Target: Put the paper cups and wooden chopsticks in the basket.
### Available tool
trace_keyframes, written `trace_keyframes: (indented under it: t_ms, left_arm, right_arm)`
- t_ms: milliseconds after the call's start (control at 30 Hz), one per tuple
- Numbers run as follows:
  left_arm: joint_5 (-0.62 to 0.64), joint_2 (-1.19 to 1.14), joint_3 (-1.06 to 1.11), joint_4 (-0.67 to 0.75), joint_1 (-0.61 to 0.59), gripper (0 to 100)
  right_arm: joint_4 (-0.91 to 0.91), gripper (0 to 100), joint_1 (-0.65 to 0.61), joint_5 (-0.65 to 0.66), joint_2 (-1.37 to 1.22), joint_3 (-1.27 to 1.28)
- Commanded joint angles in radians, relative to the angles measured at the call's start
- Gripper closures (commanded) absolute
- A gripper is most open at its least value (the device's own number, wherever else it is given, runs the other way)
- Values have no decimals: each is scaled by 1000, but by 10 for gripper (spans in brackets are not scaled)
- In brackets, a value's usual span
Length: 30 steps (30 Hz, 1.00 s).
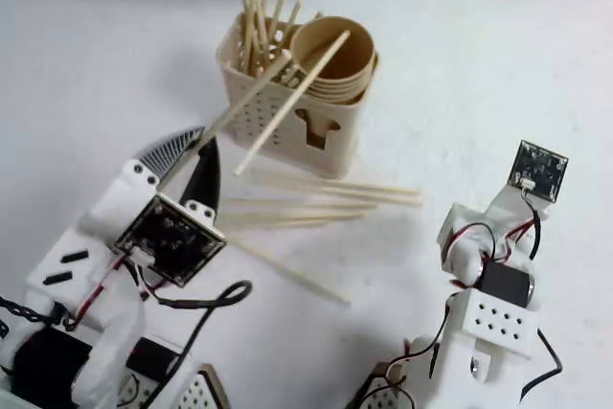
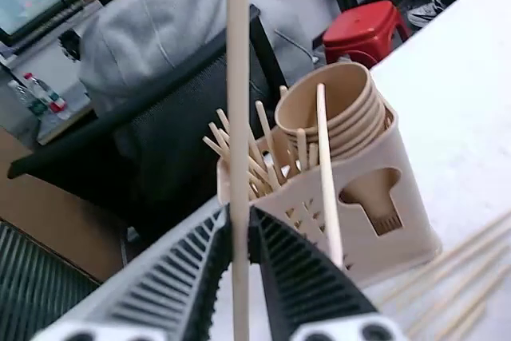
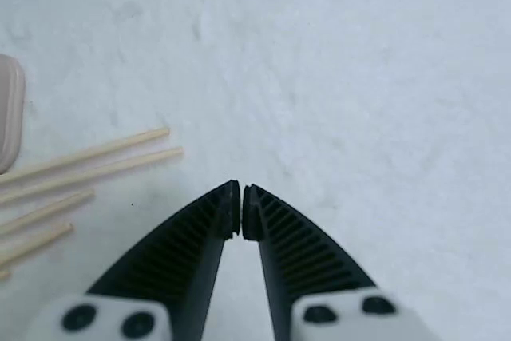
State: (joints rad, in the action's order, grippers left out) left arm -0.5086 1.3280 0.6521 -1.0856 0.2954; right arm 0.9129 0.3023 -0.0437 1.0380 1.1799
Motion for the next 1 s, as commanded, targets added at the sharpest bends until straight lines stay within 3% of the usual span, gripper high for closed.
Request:
trace_keyframes:
  t_ms: [0, 200, 600, 967]
  left_arm:
    - [69, 16, -17, 63, -48, 979]
    - [164, 12, 5, 210, -96, 979]
    - [279, -10, 336, 908, -88, 979]
    - [405, -478, 124, 1100, -88, 978]
  right_arm:
    - [-13, 981, 4, 6, 12, -8]
    - [-13, 981, 4, 6, 12, -8]
    - [-13, 981, 4, 6, 12, -8]
    - [-13, 981, 2, 6, 12, -8]
